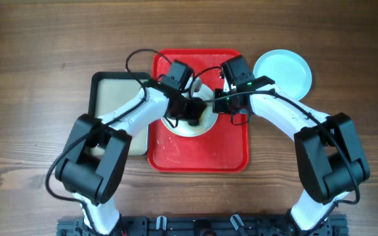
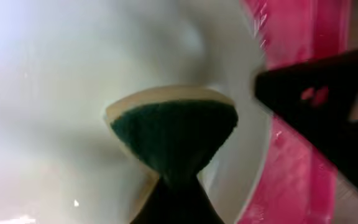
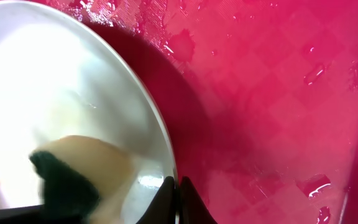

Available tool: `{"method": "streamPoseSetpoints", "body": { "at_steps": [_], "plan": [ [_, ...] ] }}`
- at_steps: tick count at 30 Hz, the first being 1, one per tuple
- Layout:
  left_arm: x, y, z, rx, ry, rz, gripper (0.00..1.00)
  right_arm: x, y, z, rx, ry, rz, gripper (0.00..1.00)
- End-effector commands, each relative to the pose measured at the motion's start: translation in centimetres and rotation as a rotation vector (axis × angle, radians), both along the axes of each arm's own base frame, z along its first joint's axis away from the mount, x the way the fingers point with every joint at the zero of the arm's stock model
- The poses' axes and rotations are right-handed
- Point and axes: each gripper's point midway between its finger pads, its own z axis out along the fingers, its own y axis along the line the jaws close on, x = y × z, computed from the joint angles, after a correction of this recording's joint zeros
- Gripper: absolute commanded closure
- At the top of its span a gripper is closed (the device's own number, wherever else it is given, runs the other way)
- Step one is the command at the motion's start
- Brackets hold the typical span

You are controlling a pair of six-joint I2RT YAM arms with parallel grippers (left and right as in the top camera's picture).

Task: Clean dirty plates on tray and stack at the side
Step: 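Move the sponge with the left gripper onto the white plate and scrub, then return the sponge with the left gripper into the basin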

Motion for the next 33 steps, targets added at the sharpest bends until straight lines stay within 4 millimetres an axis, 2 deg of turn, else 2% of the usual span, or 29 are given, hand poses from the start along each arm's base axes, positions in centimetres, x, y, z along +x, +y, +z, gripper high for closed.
{"method": "streamPoseSetpoints", "body": {
  "at_steps": [1, 3, 6, 9, 12, 15, 17, 19, 23, 28, 30, 32, 33],
  "plan": [
    [5.0, 1.9, 7.5, 0.055, -0.272, 0.084, 0.96, -0.4, 0.9, -0.3, 0.033, 0.014, 0.037, 0.96],
    [5.3, 4.1, 7.4, 0.169, -0.300, 0.130, 0.96, -0.4, 0.9, -0.3, 0.032, 0.015, 0.037, 0.96],
    [4.8, 6.7, 5.3, 0.322, -0.265, 0.157, 0.96, -0.4, 0.9, -0.3, 0.032, 0.015, 0.037, 0.96],
    [4.8, 7.5, 1.9, 0.401, -0.213, 0.152, 0.96, -0.4, 0.9, -0.3, 0.032, 0.015, 0.037, 0.96],
    [4.3, 8.1, -0.5, 0.444, -0.156, 0.158, 0.96, -0.5, 0.9, -0.3, 0.031, 0.017, 0.038, 0.96],
    [2.0, 9.2, -1.9, 0.492, -0.032, 0.207, 0.96, -0.7, 0.8, -0.4, 0.028, 0.025, 0.037, 0.96],
    [-0.4, 8.5, -2.1, 0.448, 0.077, 0.169, 0.96, -0.6, 0.8, -0.3, 0.030, 0.022, 0.035, 0.96],
    [-1.9, 7.5, -2.1, 0.390, 0.152, 0.142, 0.96, -0.6, 0.8, -0.4, 0.030, 0.024, 0.034, 0.96],
    [-2.8, 4.5, -1.7, 0.258, 0.196, 0.102, 0.96, -0.6, 0.8, -0.4, 0.030, 0.025, 0.034, 0.96],
    [-2.5, 0.0, -0.5, 0.043, 0.193, 0.045, 0.96, -0.7, 1.0, -0.3, 0.039, 0.030, 0.037, 0.95],
    [-1.6, -1.5, 0.4, -0.044, 0.162, 0.027, 0.96, -0.7, 1.0, -0.3, 0.040, 0.029, 0.038, 0.96],
    [-0.4, -1.4, 1.4, -0.064, 0.126, 0.039, 0.96, -0.7, 1.0, -0.3, 0.039, 0.029, 0.038, 0.96],
    [0.5, -1.2, 2.5, -0.080, 0.094, 0.049, 0.96, -0.7, 1.0, -0.3, 0.038, 0.029, 0.039, 0.96]
  ]
}}
